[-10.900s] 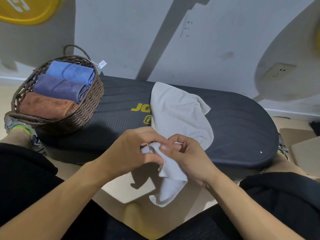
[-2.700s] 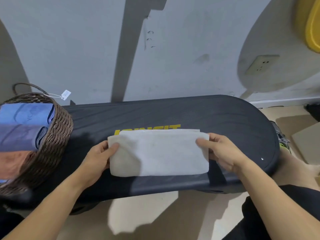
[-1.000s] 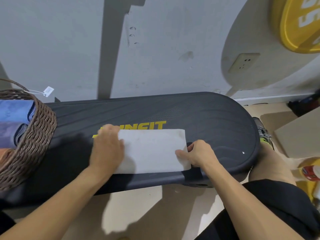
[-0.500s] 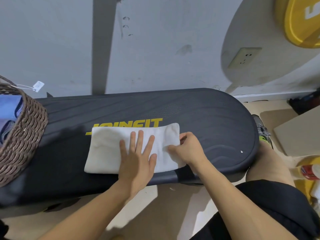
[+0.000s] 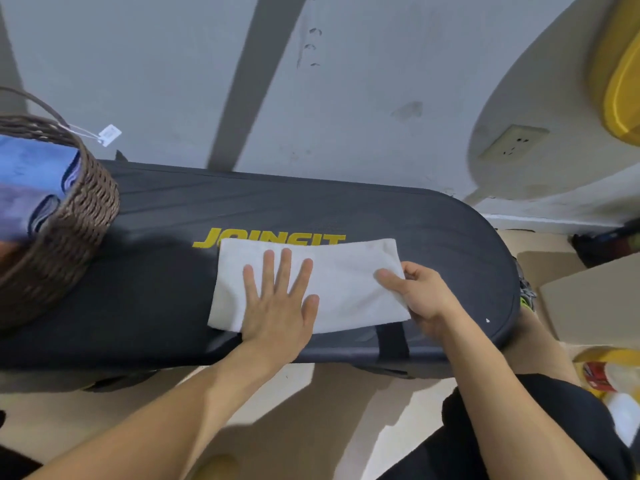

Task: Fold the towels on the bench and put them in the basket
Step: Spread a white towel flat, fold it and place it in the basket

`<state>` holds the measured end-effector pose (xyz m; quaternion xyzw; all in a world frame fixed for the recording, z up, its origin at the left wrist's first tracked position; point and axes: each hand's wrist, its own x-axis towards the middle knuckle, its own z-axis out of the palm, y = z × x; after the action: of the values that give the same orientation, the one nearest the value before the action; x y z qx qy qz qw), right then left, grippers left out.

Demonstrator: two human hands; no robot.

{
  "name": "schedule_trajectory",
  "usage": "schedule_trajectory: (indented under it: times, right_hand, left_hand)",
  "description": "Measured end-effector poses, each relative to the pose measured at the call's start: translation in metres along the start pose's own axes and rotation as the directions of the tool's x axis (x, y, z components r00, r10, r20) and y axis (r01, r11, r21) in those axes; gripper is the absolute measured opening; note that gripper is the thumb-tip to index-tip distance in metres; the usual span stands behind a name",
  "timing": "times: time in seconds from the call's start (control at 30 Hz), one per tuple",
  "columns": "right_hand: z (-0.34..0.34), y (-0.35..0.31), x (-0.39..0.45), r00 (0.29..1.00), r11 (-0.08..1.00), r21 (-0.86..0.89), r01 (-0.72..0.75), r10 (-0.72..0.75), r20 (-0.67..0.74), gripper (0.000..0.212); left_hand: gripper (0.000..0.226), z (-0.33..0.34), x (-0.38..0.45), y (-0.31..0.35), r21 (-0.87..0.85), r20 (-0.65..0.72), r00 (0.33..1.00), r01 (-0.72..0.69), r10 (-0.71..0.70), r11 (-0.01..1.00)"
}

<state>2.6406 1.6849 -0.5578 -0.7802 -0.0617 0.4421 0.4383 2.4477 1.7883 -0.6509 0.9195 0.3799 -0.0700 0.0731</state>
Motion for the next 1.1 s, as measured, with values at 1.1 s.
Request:
schedule_trajectory:
  times: [1.1]
  right_hand:
    - [0.162, 0.037, -0.007, 0.771, 0.465, -0.67, 0.579, -0.579, 0.265, 0.046]
  left_hand:
    - [0.036, -0.049, 0.01, -0.109, -0.838, 0.146, 0.933, 0.294, -0.33, 0.46]
